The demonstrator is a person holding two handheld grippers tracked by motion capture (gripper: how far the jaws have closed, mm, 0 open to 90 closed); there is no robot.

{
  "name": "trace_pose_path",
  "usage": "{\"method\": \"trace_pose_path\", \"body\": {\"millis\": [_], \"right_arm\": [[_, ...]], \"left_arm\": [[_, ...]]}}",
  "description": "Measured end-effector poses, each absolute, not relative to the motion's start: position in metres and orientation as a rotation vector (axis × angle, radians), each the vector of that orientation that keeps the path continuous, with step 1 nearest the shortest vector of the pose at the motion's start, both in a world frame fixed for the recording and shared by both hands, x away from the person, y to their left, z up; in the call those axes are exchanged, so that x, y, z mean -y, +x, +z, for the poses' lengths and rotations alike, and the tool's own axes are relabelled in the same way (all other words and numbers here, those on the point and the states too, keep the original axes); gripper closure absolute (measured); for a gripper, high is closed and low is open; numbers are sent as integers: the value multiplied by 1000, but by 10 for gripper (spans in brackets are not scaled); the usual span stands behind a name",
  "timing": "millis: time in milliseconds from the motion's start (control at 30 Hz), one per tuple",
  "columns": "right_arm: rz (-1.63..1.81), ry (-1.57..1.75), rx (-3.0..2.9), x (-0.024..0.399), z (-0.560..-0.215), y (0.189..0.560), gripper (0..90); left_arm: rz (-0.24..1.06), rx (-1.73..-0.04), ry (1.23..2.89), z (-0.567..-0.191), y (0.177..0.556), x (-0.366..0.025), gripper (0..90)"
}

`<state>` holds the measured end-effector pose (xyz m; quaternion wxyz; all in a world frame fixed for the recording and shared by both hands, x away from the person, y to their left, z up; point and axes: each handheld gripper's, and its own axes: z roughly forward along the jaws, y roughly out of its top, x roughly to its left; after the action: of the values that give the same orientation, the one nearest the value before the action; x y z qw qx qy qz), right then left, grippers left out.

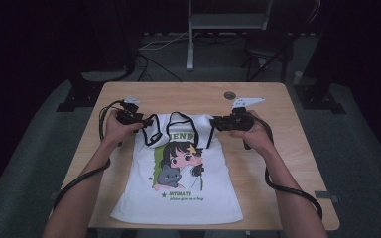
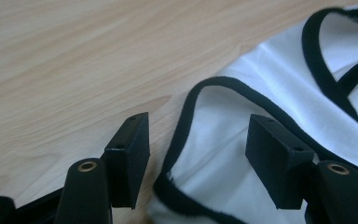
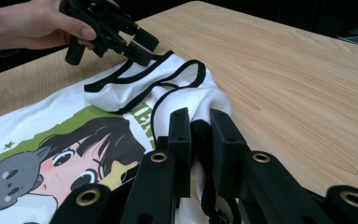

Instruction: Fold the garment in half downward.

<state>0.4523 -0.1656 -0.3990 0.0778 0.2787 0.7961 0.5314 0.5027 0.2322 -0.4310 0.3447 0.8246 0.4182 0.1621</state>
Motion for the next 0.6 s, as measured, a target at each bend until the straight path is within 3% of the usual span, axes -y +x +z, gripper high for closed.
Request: {"method": "trace_pose_path", "body": {"millis": [333, 400, 600], "right_arm": [[1463, 972, -2340, 163, -409, 481, 781], [1396, 1012, -2323, 159, -413, 489, 736], [1263, 1137, -2262, 152, -423, 500, 490]], "left_arm": [[421, -1104, 2101, -434, 505, -231, 389], [420, -1116, 2093, -434, 505, -231, 395], [417, -1147, 2066, -433, 507, -234, 462]]}}
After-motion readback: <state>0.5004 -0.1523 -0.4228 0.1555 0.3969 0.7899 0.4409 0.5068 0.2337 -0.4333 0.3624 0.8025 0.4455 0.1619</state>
